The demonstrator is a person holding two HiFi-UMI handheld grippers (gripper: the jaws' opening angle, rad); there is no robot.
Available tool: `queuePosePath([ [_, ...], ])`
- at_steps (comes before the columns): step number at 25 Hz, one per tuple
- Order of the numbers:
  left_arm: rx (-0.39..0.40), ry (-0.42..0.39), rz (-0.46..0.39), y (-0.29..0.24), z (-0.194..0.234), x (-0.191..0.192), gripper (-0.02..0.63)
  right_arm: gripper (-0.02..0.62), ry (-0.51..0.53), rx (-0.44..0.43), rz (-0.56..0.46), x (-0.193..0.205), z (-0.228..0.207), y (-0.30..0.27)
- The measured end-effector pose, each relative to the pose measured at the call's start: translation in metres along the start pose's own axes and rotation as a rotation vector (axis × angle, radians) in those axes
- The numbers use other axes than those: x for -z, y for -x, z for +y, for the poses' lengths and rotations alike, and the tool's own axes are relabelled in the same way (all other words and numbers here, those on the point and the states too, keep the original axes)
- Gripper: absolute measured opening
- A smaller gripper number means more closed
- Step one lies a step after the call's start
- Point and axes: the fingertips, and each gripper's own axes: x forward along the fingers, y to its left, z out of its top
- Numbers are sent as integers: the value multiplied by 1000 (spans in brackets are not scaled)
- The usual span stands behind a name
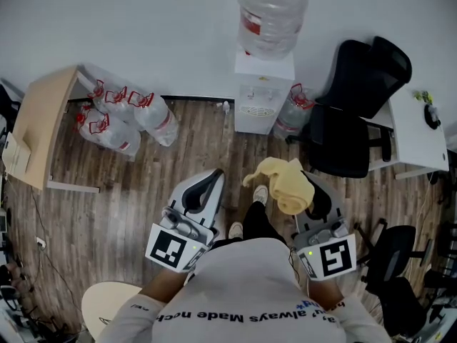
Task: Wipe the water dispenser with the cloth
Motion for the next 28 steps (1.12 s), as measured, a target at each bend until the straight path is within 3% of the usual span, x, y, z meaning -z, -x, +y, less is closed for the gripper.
queuePosePath([
  [28,-1,-5,40,-159,37,13,20,64,-43,-22,14,7,-135,-89],
])
